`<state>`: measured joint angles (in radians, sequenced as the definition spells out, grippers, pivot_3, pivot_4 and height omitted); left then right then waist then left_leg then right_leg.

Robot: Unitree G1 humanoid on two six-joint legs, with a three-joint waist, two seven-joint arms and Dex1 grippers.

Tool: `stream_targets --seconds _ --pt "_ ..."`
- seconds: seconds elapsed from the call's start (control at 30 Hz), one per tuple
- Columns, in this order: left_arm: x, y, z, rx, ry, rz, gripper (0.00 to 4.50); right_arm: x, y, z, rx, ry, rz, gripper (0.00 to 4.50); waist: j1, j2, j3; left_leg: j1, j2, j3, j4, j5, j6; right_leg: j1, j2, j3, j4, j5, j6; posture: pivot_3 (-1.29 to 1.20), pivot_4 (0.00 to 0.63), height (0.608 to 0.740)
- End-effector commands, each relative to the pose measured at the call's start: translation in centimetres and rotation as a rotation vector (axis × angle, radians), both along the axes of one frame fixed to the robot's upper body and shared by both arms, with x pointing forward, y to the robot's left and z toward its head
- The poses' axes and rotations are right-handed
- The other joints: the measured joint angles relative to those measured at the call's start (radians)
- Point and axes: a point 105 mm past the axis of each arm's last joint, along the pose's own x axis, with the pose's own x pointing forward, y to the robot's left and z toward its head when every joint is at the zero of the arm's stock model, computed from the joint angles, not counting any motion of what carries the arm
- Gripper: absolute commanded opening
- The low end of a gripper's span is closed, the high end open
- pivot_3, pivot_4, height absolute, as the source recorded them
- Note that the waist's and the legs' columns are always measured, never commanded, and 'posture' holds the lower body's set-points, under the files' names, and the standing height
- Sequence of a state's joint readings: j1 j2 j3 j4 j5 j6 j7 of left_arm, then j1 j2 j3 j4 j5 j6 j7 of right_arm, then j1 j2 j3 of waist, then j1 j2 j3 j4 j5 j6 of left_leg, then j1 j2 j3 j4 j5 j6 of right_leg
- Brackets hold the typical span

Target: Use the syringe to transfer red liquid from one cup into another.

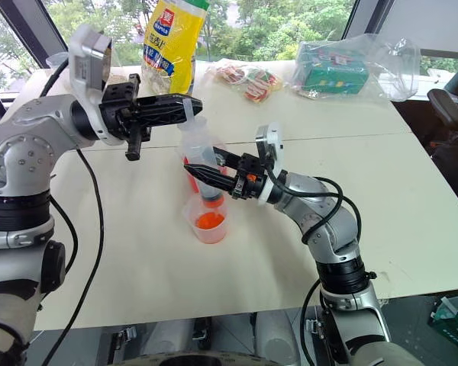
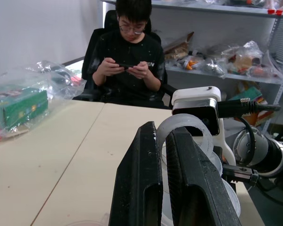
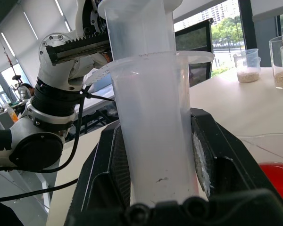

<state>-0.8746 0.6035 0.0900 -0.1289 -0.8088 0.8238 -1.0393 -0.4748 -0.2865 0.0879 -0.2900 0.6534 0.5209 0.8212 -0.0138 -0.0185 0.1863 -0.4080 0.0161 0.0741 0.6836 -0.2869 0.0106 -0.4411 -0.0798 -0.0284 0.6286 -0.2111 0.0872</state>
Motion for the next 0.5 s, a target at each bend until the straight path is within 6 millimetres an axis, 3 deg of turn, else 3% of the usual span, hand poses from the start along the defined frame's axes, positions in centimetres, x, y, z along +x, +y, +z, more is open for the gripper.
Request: stream_targets --seconds 0.03,0.5 --pt "-0.8 -0.6 -0.3 0.023 -0.012 -0.037 0.04 -0.9 0.3 2.5 0.039 -0.085 0.041 1.41 0.000 0.000 0.000 0.000 0.000 0.000 0.000 0.000 0.000 0.000 0.000 0.000 0.000 0.000 0.000 0.00 0.150 0.740" --pt "-1.5 -1.1 -2.9 0.102 0.019 -0.067 0.04 -0.8 -0.2 5.9 0.103 -0.125 0.034 1.41 0.000 0.000 0.000 0.000 0.000 0.000 0.000 0.000 0.000 0.000 0.000 0.000 0.000 0.000 0.000 0.00 0.150 0.740"
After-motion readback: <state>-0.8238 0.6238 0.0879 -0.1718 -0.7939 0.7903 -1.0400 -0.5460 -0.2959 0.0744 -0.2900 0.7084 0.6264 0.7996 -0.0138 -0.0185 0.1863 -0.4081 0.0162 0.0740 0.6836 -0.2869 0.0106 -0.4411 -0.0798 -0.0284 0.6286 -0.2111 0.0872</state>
